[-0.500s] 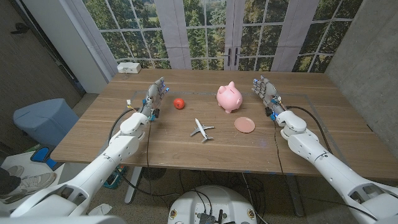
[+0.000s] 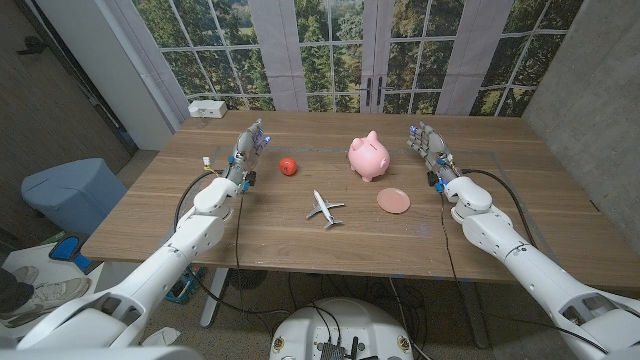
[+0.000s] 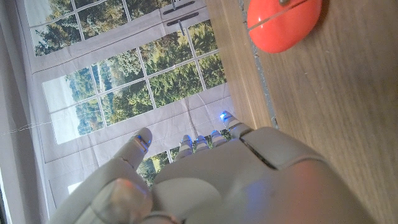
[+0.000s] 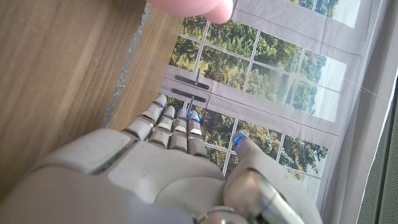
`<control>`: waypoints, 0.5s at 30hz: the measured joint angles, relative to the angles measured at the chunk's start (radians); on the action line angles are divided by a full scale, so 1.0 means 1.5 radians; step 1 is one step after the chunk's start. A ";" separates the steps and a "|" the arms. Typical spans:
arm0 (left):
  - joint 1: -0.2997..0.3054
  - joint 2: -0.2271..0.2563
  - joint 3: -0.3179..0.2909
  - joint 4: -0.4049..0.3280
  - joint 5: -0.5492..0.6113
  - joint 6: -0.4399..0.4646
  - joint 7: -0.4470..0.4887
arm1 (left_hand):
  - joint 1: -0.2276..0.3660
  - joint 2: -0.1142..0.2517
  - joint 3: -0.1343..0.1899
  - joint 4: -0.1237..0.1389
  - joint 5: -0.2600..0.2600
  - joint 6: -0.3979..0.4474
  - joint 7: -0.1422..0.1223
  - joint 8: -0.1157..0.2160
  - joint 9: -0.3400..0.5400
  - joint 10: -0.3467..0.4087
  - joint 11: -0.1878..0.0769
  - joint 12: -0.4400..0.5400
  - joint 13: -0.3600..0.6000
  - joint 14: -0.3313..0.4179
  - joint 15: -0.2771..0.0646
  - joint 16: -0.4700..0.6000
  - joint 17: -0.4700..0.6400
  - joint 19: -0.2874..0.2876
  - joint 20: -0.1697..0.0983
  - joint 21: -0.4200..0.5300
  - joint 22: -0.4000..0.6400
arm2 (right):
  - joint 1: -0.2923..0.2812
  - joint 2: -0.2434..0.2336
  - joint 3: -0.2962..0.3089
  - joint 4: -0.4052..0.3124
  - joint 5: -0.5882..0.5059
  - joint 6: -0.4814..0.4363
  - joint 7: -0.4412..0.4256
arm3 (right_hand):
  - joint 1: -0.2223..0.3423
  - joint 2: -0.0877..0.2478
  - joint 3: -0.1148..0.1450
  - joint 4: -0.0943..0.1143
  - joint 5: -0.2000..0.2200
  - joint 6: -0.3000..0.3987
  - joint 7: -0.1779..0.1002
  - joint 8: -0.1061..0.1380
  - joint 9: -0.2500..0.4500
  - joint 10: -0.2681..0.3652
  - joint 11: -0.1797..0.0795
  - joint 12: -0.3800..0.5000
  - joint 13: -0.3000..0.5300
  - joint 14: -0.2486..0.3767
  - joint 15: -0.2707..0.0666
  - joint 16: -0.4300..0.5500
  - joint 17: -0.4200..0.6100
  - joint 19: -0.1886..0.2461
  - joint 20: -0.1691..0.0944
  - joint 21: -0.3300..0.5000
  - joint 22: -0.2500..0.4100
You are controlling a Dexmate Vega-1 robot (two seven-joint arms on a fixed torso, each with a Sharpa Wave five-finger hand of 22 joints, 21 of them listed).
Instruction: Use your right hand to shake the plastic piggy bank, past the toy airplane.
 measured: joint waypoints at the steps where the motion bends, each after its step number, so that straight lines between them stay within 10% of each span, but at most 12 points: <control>1: 0.000 0.000 0.000 0.000 0.001 0.000 0.001 | 0.000 0.000 0.000 0.000 0.000 0.000 0.000 0.000 0.000 0.000 0.000 0.000 0.000 0.000 0.000 0.000 0.000 0.000 0.000 0.000 0.000 | -0.001 0.000 0.000 -0.001 0.000 0.000 0.000 | 0.000 0.000 0.000 -0.006 0.000 0.004 0.004 0.003 0.001 0.004 0.003 0.000 0.000 0.004 0.005 0.001 -0.002 0.005 0.005 0.000 0.001; 12: 0.000 0.000 0.000 0.000 0.009 -0.004 0.005 | 0.000 0.000 0.000 -0.006 0.000 0.003 -0.003 0.002 0.000 0.000 0.000 0.003 0.000 0.000 0.000 0.003 0.000 0.008 -0.001 0.000 0.000 | -0.010 -0.013 -0.010 -0.037 0.000 0.000 0.000 | 0.037 -0.037 -0.004 -0.063 -0.010 0.011 0.012 0.005 0.001 0.014 0.010 0.000 0.000 0.015 0.017 0.005 -0.017 0.022 0.035 -0.008 0.001; 15: -0.006 -0.004 0.005 0.008 0.010 -0.005 0.005 | 0.000 0.000 0.000 -0.006 0.000 0.003 -0.003 0.003 0.000 0.003 0.002 0.003 0.000 0.000 0.000 0.003 0.000 0.012 -0.005 0.004 0.000 | -0.012 -0.021 -0.017 -0.057 -0.077 -0.012 -0.080 | 0.047 -0.047 -0.007 -0.076 -0.012 0.005 0.018 0.005 0.001 0.010 0.013 0.000 0.000 0.012 0.020 0.001 -0.020 0.023 0.043 -0.010 0.001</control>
